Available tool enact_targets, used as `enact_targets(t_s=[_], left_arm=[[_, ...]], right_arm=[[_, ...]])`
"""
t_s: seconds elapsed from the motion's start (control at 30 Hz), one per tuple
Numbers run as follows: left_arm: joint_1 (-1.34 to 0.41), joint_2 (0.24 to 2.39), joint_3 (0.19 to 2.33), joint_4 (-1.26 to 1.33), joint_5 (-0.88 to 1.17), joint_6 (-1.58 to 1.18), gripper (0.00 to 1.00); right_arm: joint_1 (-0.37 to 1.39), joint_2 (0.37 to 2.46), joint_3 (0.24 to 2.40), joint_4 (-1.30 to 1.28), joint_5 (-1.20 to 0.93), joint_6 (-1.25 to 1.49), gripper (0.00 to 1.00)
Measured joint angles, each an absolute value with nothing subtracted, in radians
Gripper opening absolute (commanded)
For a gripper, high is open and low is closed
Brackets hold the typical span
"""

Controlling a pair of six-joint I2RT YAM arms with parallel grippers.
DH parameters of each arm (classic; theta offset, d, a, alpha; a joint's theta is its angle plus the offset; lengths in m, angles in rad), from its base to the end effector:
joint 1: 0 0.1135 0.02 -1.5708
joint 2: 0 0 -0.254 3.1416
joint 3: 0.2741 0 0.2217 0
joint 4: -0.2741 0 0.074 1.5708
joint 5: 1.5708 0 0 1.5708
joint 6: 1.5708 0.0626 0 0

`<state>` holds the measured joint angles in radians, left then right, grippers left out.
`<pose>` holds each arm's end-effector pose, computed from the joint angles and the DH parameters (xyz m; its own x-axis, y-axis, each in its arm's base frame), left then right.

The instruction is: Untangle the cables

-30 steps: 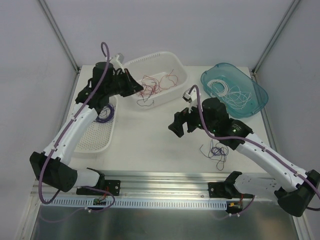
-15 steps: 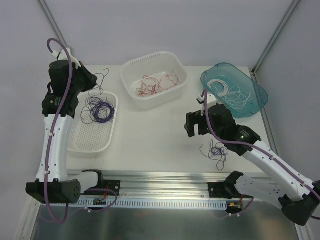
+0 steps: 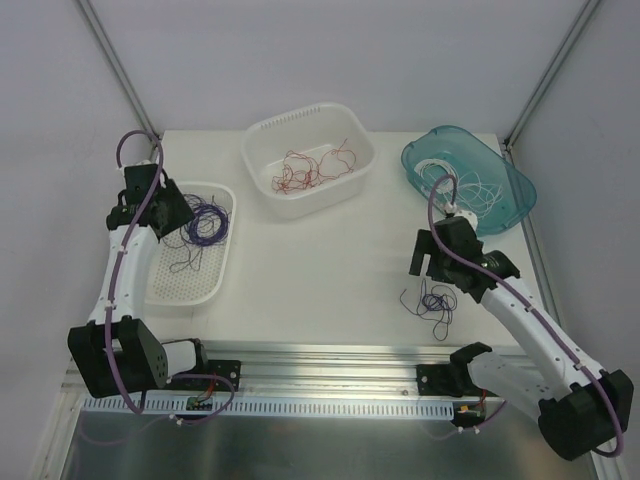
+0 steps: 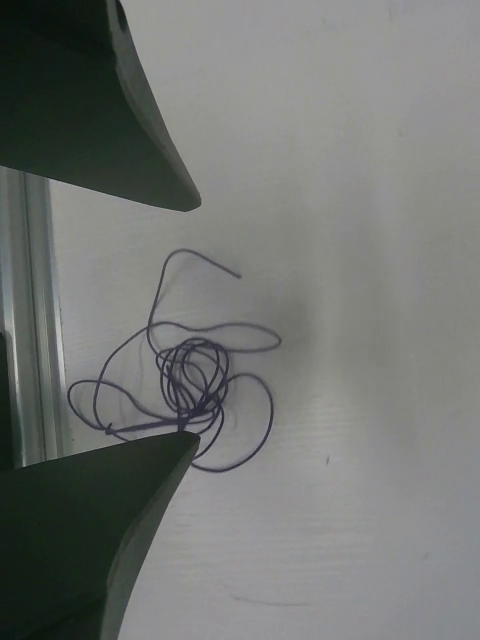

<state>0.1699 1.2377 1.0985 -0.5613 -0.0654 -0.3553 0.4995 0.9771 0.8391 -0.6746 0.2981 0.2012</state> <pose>0.2565 0.0482 0.2954 -0.5198 -0.4414 -0.7314 -0.4253 0.8762 -0.2265 0.1752 0.0747 0.2569 -0.6806 -0.1537 -0.7164 -0.1475 0.9865 -0.0715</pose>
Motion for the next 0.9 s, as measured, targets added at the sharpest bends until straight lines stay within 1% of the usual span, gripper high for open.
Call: enact_targets(t_s=[0.1,0.13,0.2,0.33,0.43,0.47,0.53,0.57,0.6,0.7,0.73,0.77,0.8,0.9], left_arm=[[0.17,1.227,1.081,-0.565,-0.061,-0.348,0.79],[0.17,1.22,1.08,-0.566,-0.056,-0.345,0.91],[0.17,1.198,1.08,-0.563,-0.026,-0.34,0.99],[0.17,1.15,1.08,-0.562,0.065,-0.327,0.99],[0.165,1.121,1.08,-0.562,0.13,-0.323,0.99],[0.159,1.112,1.08,-0.563,0.15,-0.322,0.99],[0.136,1.096,1.08,-0.562,0.177,-0.321,0.98],[0.115,1.089,1.08,-0.563,0.188,-0.321,0.98],[0.091,1.083,1.08,-0.563,0.2,-0.321,0.98],[0.005,1.073,1.08,-0.562,0.224,-0.321,0.97],[-0.026,1.071,1.081,-0.562,0.231,-0.321,0.98],[-0.056,1.071,1.082,-0.563,0.237,-0.321,0.97],[-0.086,1.073,1.084,-0.564,0.249,-0.322,0.98],[-0.169,1.082,1.1,-0.566,0.276,-0.328,0.98]], right_arm=[[0.382,0.95,0.784,-0.709,0.299,0.25,0.99],[0.353,0.944,0.772,-0.716,0.299,0.262,0.99],[0.287,0.934,0.742,-0.728,0.295,0.288,0.95],[0.192,0.929,0.678,-0.737,0.268,0.339,0.87],[0.163,0.944,0.635,-0.736,0.245,0.363,0.78],[0.16,0.953,0.622,-0.729,0.239,0.368,0.73],[0.156,0.972,0.596,-0.71,0.222,0.377,0.69],[0.155,0.983,0.582,-0.697,0.217,0.381,0.63],[0.154,0.995,0.568,-0.685,0.21,0.382,0.6],[0.154,1.032,0.539,-0.651,0.189,0.382,0.4],[0.154,1.039,0.531,-0.638,0.181,0.377,0.21],[0.155,1.041,0.526,-0.628,0.171,0.369,0.12],[0.158,1.041,0.525,-0.623,0.162,0.361,0.01],[0.194,1.026,0.531,-0.587,0.139,0.332,0.01]])
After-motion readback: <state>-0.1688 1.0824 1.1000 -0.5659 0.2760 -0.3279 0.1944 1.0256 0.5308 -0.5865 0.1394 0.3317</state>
